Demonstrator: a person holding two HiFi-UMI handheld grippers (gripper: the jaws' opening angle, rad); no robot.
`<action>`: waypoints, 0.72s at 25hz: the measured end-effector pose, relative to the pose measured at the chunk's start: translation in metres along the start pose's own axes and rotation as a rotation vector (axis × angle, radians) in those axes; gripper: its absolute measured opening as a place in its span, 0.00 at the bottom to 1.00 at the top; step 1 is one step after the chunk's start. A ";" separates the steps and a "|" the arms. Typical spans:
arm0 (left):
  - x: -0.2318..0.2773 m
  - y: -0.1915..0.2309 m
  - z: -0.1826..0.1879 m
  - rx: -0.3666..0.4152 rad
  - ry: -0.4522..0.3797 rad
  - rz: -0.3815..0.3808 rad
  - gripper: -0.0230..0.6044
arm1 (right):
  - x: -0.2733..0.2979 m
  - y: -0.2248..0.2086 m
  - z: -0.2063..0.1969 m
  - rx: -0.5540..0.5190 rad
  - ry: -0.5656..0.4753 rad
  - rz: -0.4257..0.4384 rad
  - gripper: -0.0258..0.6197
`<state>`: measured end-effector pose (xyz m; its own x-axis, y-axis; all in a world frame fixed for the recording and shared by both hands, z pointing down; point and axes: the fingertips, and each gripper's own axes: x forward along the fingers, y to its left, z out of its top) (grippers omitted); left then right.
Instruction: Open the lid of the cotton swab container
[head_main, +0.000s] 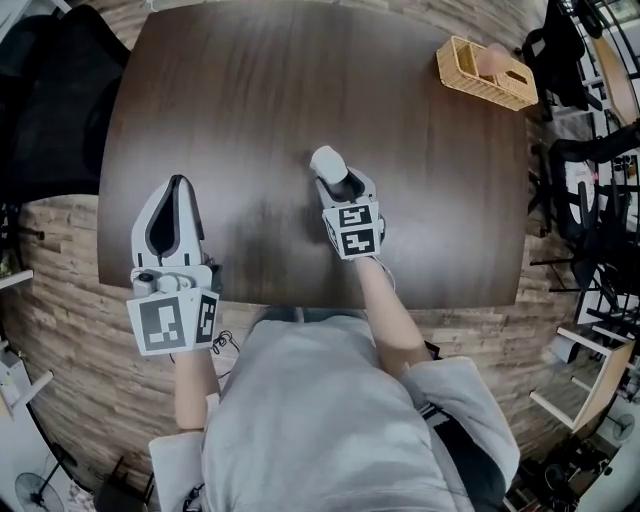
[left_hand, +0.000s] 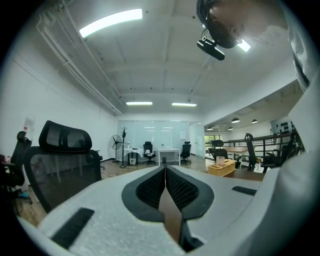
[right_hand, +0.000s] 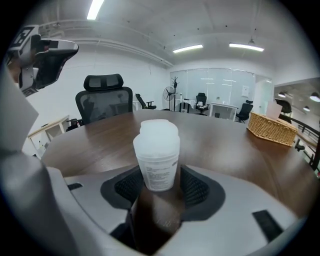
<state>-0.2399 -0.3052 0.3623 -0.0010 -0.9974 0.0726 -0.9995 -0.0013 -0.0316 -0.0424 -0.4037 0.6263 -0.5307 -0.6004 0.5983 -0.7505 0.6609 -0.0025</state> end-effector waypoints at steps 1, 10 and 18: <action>0.001 0.000 -0.001 0.000 0.003 0.002 0.05 | 0.000 -0.001 0.000 -0.003 0.000 -0.004 0.37; 0.007 -0.007 -0.003 0.003 0.013 -0.019 0.05 | 0.000 -0.001 0.003 -0.005 -0.022 -0.002 0.35; 0.010 -0.022 0.002 0.026 0.001 -0.074 0.05 | -0.026 0.006 0.024 -0.037 -0.112 0.050 0.34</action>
<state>-0.2177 -0.3150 0.3620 0.0731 -0.9944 0.0766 -0.9957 -0.0771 -0.0518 -0.0427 -0.3951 0.5919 -0.6088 -0.6115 0.5053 -0.7084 0.7058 0.0007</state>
